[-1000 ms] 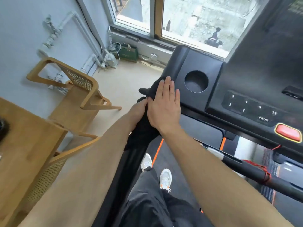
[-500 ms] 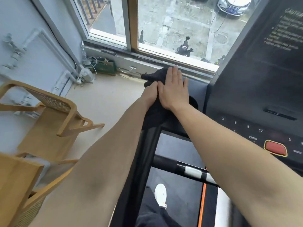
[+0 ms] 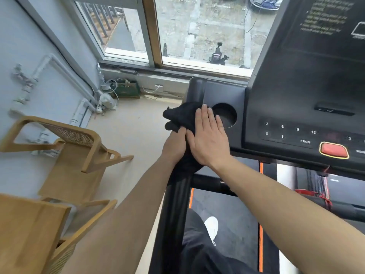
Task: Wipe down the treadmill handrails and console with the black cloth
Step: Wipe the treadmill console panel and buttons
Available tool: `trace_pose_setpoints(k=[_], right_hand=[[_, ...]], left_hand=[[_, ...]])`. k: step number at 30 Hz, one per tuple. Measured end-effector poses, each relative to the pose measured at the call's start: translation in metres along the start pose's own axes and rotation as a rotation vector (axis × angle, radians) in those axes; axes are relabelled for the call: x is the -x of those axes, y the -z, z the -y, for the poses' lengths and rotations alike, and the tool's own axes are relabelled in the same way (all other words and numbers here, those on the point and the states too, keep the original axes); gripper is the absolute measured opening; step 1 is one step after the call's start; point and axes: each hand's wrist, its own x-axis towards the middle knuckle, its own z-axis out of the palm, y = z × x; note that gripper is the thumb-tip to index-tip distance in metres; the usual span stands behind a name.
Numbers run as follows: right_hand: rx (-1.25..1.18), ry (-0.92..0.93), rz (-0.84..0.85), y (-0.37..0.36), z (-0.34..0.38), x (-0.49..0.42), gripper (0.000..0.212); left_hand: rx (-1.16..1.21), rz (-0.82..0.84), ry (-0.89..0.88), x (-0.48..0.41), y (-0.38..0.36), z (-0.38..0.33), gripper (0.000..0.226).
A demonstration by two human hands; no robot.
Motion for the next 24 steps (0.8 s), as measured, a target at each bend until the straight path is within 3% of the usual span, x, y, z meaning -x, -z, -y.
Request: trace_pose_setpoints(k=[12,16,19,24], right_hand=[[-0.049,-0.060,-0.005,0.023,-0.028,-0.111,0.070],[0.014,-0.208,-0.014,0.032,-0.048,-0.133,0.074],[-0.003,-0.313,-0.006,0.034,-0.058,-0.126,0.072],[0.015,-0.303,-0.010,0.024,-0.054,-0.057,0.069]], left_hand=[[-0.242,-0.098,-0.109,-0.078,-0.014,-0.093,0.047],[-0.514,-0.143,-0.288,-0.099,-0.026,-0.116,0.044],[-0.731,-0.199,-0.443,-0.109,-0.036,-0.118,0.054],[-1.260,-0.178,-0.728,-0.096,-0.038,-0.083,0.073]])
